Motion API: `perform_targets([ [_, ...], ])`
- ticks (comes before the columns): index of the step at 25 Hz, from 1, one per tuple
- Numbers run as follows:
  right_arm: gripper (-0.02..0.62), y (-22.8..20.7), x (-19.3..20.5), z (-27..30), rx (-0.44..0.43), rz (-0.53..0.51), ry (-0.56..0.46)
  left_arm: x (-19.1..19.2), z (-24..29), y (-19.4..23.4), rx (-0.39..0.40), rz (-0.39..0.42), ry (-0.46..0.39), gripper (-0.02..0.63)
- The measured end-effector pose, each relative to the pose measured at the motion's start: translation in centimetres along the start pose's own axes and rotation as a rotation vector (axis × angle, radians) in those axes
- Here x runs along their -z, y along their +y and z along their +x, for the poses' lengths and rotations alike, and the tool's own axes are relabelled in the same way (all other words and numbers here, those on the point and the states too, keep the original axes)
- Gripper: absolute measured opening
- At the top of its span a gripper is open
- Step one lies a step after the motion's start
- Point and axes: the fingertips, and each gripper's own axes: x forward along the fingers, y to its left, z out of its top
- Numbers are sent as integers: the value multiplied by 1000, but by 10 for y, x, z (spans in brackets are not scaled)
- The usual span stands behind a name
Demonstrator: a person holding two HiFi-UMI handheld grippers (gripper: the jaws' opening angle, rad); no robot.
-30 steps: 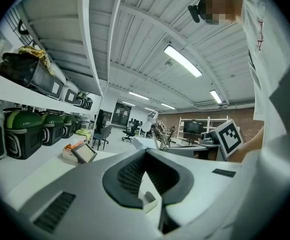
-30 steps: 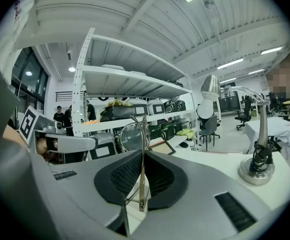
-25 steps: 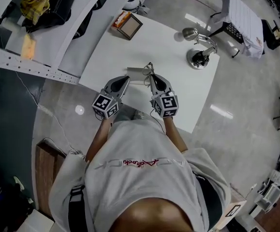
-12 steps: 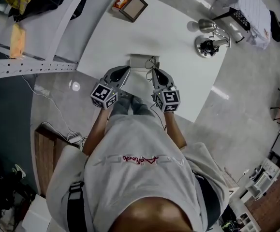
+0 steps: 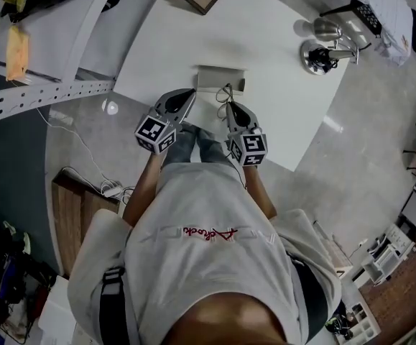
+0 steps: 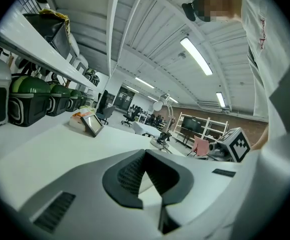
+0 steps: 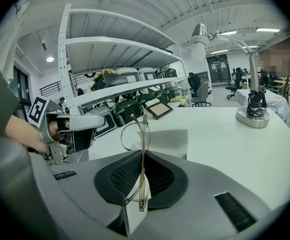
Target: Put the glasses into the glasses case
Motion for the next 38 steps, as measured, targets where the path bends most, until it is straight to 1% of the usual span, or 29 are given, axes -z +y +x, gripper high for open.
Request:
perform_targets([
  [5, 35, 0, 14, -5, 1, 6, 35, 5, -1, -4, 3, -12, -3, 20],
  [10, 35, 8, 13, 5, -16, -20, 37, 4, -13, 0, -5, -13, -10, 20],
  [14, 35, 2, 6, 14, -25, -63, 41, 0, -14, -4, -9, -6, -21, 20],
  [19, 35, -5, -9, 35, -37, -126, 50, -4, -24, 2, -32, -10, -43, 20],
  [22, 35, -6, -21, 50, -58, -204, 71, -6, -30, 6, -47, -13, -55, 20],
  [25, 35, -1, -26, 64, -95, -357, 119, -7, -34, 10, -56, -9, -63, 20],
  [28, 35, 4, -25, 73, -128, -584, 186, -7, -38, 12, -67, -16, -70, 20],
  [30, 35, 6, -19, 77, -145, -781, 235, -7, -41, 14, -73, -19, -74, 20],
  [33, 35, 4, -7, 83, -157, -1122, 300, -7, -45, 16, -80, -21, -77, 20],
  [34, 35, 2, -4, 85, -155, -1224, 318, -7, -45, 17, -83, -23, -76, 20],
  [35, 35, 0, -2, 88, -153, -1301, 334, -7, -46, 18, -87, -26, -77, 20],
  [36, 35, -2, 1, 91, -153, -1348, 347, -7, -47, 19, -91, -30, -78, 20],
  [38, 35, -5, 4, 95, -157, -1364, 365, -6, -48, 21, -96, -31, -78, 20],
])
